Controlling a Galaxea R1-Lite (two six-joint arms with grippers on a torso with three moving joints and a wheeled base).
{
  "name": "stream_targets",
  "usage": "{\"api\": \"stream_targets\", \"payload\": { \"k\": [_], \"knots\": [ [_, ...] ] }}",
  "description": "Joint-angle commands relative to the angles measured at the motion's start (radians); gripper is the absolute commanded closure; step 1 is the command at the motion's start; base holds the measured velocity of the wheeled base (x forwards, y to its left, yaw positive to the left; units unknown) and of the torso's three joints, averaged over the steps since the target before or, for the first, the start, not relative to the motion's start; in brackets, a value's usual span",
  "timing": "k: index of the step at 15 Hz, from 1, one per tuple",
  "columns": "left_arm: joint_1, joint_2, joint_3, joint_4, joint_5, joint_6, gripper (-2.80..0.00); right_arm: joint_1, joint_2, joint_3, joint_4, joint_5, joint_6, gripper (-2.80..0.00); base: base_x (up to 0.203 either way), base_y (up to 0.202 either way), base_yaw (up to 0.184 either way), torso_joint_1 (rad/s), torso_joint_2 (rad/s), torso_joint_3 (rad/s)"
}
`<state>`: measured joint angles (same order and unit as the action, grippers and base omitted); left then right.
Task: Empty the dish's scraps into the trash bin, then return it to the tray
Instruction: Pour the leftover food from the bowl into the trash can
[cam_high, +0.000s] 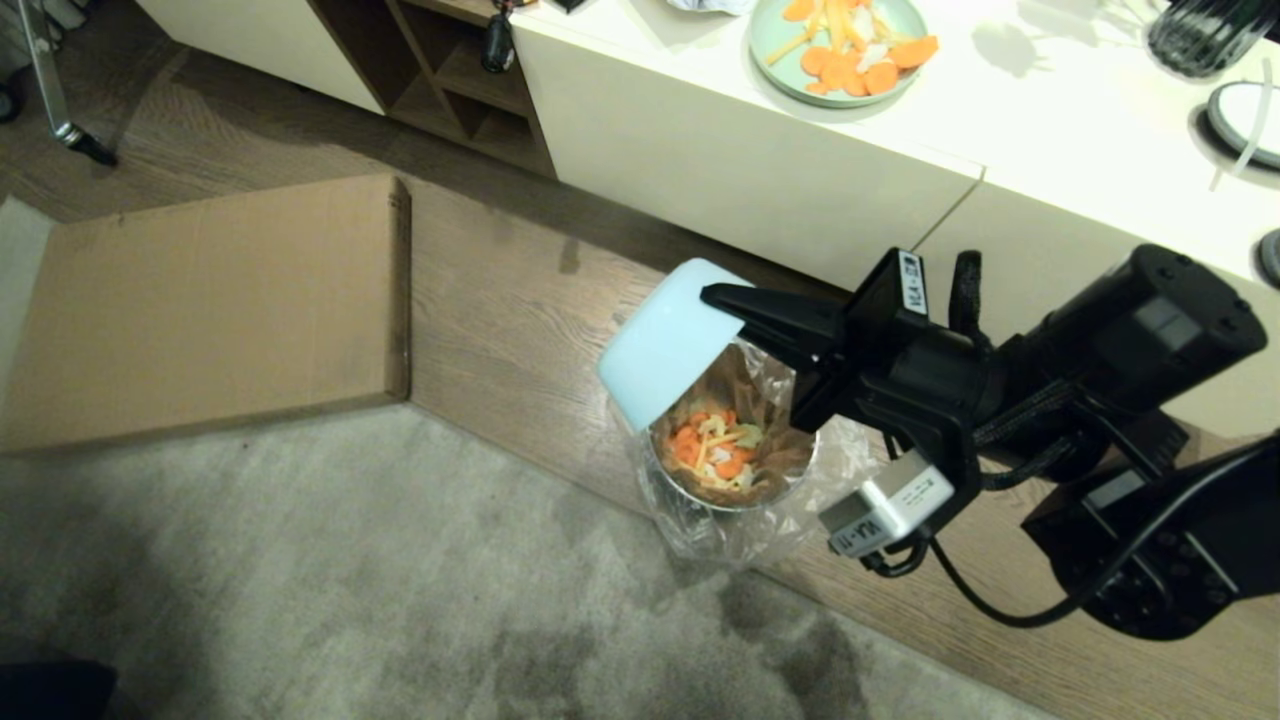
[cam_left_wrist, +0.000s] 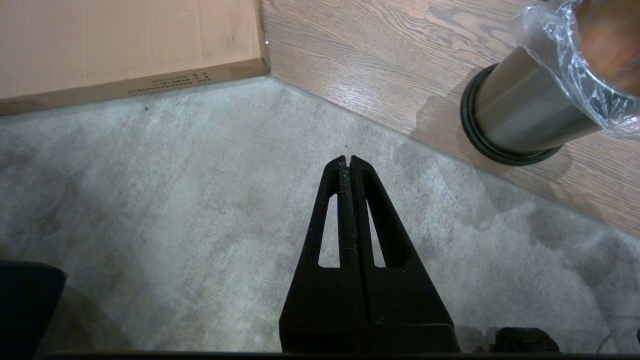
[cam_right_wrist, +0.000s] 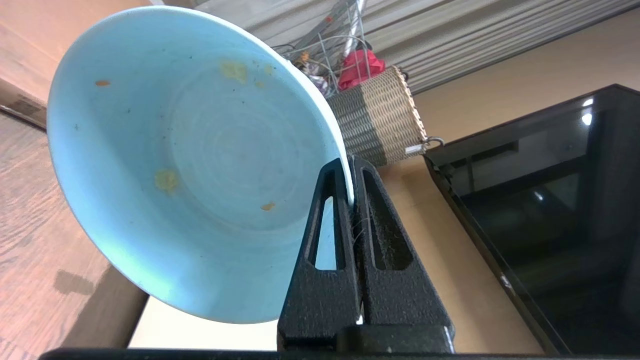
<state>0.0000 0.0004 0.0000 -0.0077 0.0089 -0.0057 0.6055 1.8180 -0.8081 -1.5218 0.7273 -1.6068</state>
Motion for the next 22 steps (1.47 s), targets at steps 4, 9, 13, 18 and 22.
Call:
{"api": "stream_targets", "payload": {
  "k": [4,9,13,18,22],
  "knots": [
    [0.0,0.0,0.0,-0.001,0.0,0.0,0.0,0.0,-0.003,0.012,-0.048,0.005,-0.016,0.0,0.0,0.0,0.0,0.0,0.0,0.0],
    [0.0,0.0,0.0,0.0,0.0,0.0,0.0,-0.05,-0.033,0.005,-0.048,-0.005,0.027,0.0,0.0,0.0,0.0,0.0,0.0,0.0],
    [0.0,0.0,0.0,-0.002,0.0,0.0,0.0,-0.098,-0.057,0.01,-0.037,-0.136,0.098,0.0,0.0,0.0,0.0,0.0,0.0,0.0],
    [0.0,0.0,0.0,-0.002,0.0,0.0,0.0,-0.108,-0.098,0.014,0.139,-0.31,0.194,0.0,0.0,0.0,0.0,0.0,0.0,0.0],
    [0.0,0.0,0.0,-0.001,0.0,0.0,0.0,-0.141,-0.115,0.048,0.232,-0.512,0.419,0.0,0.0,0.0,0.0,0.0,0.0,0.0]
  ]
}}
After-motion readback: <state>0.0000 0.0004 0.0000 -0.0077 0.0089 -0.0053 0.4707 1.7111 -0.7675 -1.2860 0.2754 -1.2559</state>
